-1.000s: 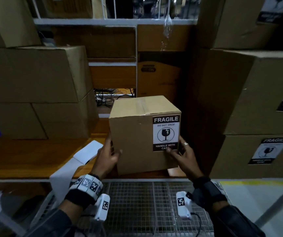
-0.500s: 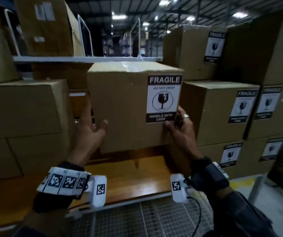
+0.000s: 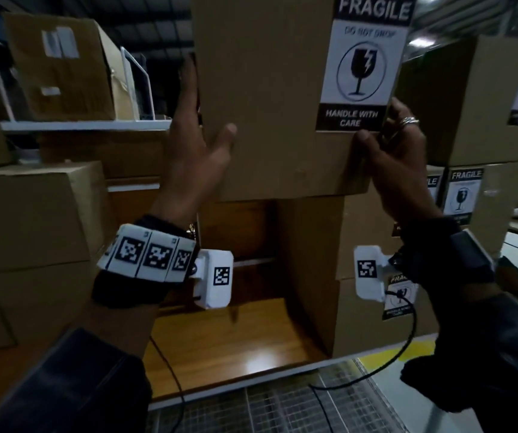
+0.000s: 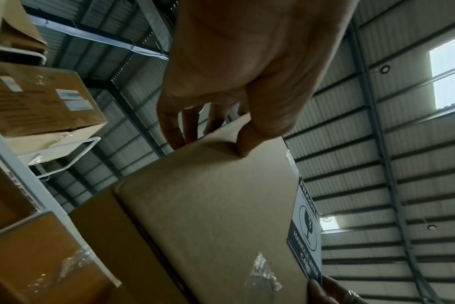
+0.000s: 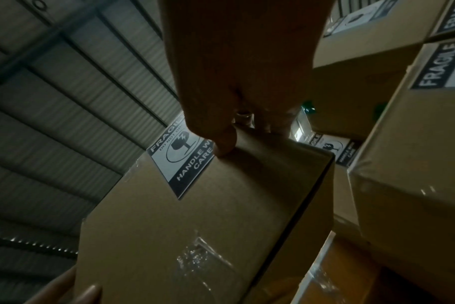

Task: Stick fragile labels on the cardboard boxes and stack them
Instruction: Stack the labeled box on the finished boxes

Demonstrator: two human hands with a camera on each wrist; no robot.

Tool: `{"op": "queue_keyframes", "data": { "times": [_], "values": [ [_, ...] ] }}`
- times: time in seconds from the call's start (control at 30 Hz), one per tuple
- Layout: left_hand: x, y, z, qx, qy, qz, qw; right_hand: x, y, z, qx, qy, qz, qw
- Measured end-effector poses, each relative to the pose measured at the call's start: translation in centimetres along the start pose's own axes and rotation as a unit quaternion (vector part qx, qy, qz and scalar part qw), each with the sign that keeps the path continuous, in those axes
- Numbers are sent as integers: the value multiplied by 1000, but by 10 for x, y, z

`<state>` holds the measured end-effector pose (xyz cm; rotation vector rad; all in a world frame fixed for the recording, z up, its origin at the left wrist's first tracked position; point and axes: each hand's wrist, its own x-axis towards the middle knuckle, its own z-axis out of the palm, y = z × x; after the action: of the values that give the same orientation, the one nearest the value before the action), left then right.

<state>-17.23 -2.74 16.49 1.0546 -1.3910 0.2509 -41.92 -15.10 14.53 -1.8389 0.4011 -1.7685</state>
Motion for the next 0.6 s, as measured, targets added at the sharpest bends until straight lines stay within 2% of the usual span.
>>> {"op": "queue_keyframes", "data": {
  "times": [0.33, 0.6],
  "values": [
    [36, 21, 121, 33, -23, 46, 998, 67, 28, -108, -48, 47, -71, 995],
    [55, 13, 209, 14, -32, 36, 999, 104, 84, -169, -82, 79, -89, 989]
  ]
}}
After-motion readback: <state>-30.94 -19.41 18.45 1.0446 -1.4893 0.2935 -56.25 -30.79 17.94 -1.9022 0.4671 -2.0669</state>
